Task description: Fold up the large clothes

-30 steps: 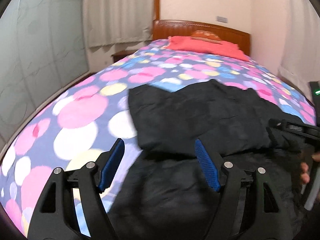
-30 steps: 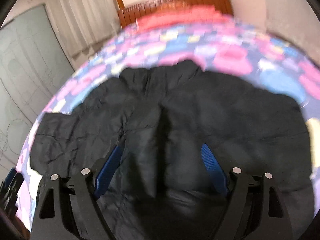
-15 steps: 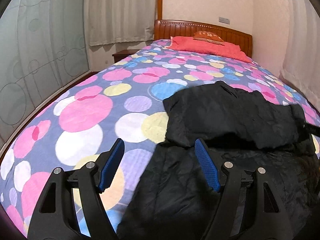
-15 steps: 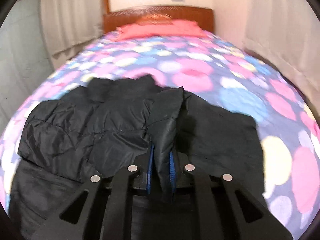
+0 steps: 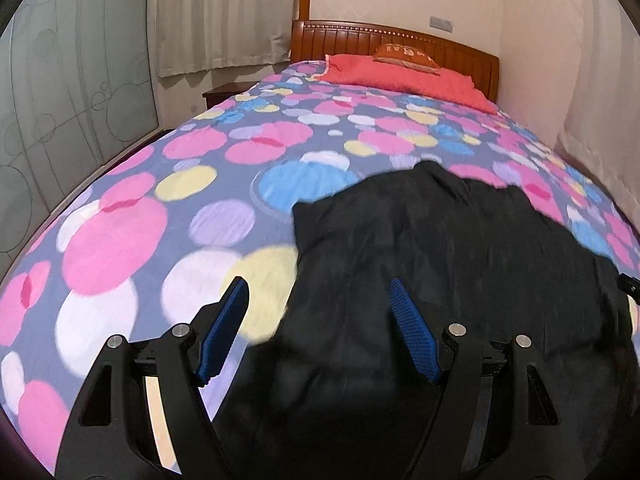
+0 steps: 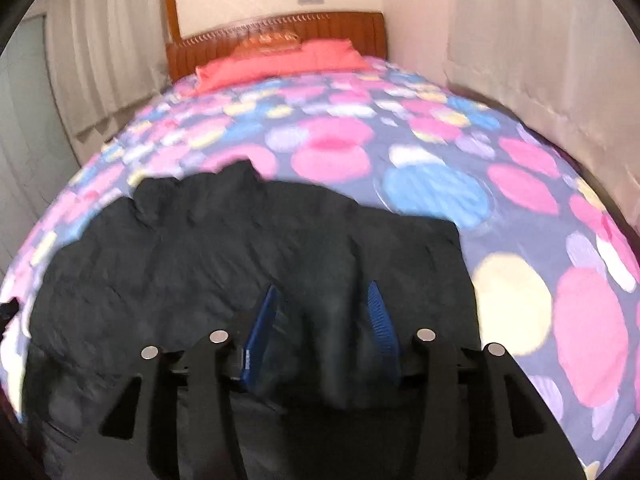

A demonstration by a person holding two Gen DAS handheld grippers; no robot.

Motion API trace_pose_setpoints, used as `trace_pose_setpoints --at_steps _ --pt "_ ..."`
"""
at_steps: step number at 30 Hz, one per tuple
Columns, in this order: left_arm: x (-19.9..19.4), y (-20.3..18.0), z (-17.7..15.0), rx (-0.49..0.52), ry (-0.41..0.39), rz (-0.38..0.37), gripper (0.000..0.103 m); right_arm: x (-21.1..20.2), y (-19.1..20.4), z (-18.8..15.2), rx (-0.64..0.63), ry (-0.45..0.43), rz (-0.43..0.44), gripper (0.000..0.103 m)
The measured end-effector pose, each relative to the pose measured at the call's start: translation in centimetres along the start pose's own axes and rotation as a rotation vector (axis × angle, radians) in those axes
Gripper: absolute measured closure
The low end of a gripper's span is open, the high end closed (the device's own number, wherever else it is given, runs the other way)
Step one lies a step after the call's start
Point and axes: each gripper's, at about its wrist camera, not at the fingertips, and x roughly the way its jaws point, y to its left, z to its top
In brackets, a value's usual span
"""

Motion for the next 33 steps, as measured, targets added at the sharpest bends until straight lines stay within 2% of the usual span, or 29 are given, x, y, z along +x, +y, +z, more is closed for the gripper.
trace_pose_setpoints --at_steps 4,6,8,9,11,15,17,20,22,24,27,30,33 --pt "3.5 -1.4 1.5 0.026 0.023 0.027 0.030 3.3 3.3 1.7 -0.025 0.025 0.117 0.055" --pt "5.4 -2.0 1.7 0.034 0.062 0.040 0.030 5.2 4.9 1.8 -0.063 0.032 0.118 0.055" --pt "7.8 -2.4 1.1 0.064 0.141 0.066 0.030 7.2 5.9 1.4 -0.109 0.069 0.087 0.055" --pt "8.9 -2.5 0.6 0.077 0.180 0.061 0.029 9.0 6.3 0.8 -0.132 0.120 0.082 0.055" --pt "10.1 -2.2 -0.1 0.065 0.205 0.041 0.027 10.0 6.3 0.1 -0.134 0.146 0.094 0.055" --pt "8.9 -2.2 0.1 0.067 0.200 0.059 0.032 9.1 6.5 0.7 -0.138 0.154 0.075 0.055" --pt "7.1 -2.1 0.5 0.050 0.176 0.078 0.032 7.0 7.1 1.3 -0.140 0.099 0.055 0.055" --pt "4.2 -2.9 1.4 0.033 0.061 0.043 0.032 5.5 8.7 2.1 -0.153 0.037 0.084 0.054" --pt "3.7 -4.5 1.9 0.049 0.016 -0.025 0.030 5.8 10.7 2.3 -0.168 0.038 0.145 0.054" --pt "4.6 -6.1 1.8 0.076 0.032 -0.061 0.029 7.2 12.6 2.0 -0.209 0.060 0.161 0.054" --pt "9.0 -8.5 0.1 0.140 0.209 -0.068 0.030 10.4 14.0 0.4 -0.244 0.147 0.131 0.054" --pt "9.7 -8.9 -0.3 0.153 0.207 -0.050 0.031 10.5 13.7 0.6 -0.230 0.150 0.147 0.054" --pt "7.2 -7.1 0.0 0.101 0.176 -0.080 0.031 7.2 11.7 0.7 -0.194 0.103 0.153 0.054"
